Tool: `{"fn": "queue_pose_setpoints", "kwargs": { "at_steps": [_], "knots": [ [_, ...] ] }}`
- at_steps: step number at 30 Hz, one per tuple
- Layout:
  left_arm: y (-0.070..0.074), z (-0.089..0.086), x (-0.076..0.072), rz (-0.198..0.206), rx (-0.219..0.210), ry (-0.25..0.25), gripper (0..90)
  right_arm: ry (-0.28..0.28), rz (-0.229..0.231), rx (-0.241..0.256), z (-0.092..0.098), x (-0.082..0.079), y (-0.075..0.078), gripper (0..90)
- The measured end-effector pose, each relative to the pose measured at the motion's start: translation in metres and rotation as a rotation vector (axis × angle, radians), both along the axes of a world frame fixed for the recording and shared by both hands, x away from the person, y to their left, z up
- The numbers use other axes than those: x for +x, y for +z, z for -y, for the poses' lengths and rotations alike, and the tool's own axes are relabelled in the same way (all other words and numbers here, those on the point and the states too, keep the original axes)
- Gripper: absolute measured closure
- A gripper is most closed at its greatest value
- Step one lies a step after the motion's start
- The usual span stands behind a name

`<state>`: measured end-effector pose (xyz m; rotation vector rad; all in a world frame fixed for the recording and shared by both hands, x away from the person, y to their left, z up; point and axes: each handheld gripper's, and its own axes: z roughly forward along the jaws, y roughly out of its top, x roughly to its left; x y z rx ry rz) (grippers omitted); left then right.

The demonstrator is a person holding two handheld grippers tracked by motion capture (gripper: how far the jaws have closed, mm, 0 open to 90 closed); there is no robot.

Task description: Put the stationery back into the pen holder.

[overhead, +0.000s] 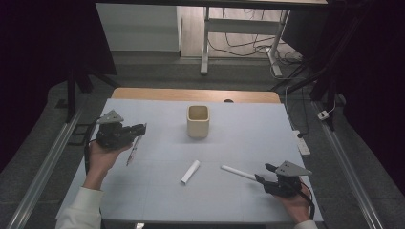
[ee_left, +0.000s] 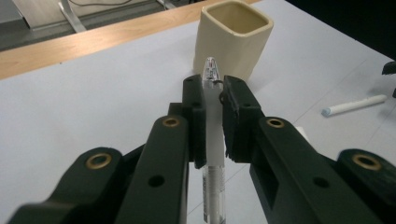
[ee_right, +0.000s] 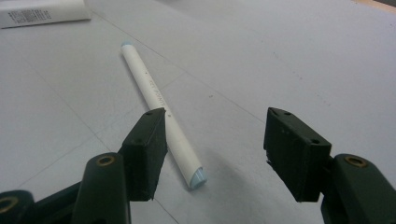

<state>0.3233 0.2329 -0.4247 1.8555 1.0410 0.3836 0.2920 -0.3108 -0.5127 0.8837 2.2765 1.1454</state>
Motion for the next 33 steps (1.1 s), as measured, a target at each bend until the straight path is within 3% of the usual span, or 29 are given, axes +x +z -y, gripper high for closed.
{"fn": "queue_pose_setpoints", "kwargs": {
  "at_steps": [13, 18, 20, 22, 24, 33],
  "knots": [
    [0.008, 0.006, -0.007, 0.063, -0.052, -0.044, 79.4, -0.010, 0.006, 0.008, 0.002, 0.000, 0.000, 39.2],
    [0.014, 0.011, -0.013, 0.083, -0.051, -0.055, 79.3, -0.033, -0.001, 0.043, 0.006, 0.000, -0.001, 39.3],
    [0.017, 0.014, -0.013, 0.084, -0.017, -0.042, 79.3, -0.030, 0.001, 0.027, 0.006, 0.000, -0.002, 39.3],
    [0.019, 0.016, -0.014, 0.089, -0.027, -0.038, 79.3, -0.026, -0.003, 0.023, 0.007, 0.002, -0.004, 39.3],
    [0.019, 0.018, -0.013, 0.094, -0.050, -0.041, 79.3, -0.022, -0.006, 0.023, 0.007, 0.002, -0.006, 39.3],
    [0.028, 0.030, 0.001, 0.119, -0.048, -0.034, 79.3, -0.012, 0.005, 0.033, 0.007, 0.004, -0.006, 39.4]
  ]
}}
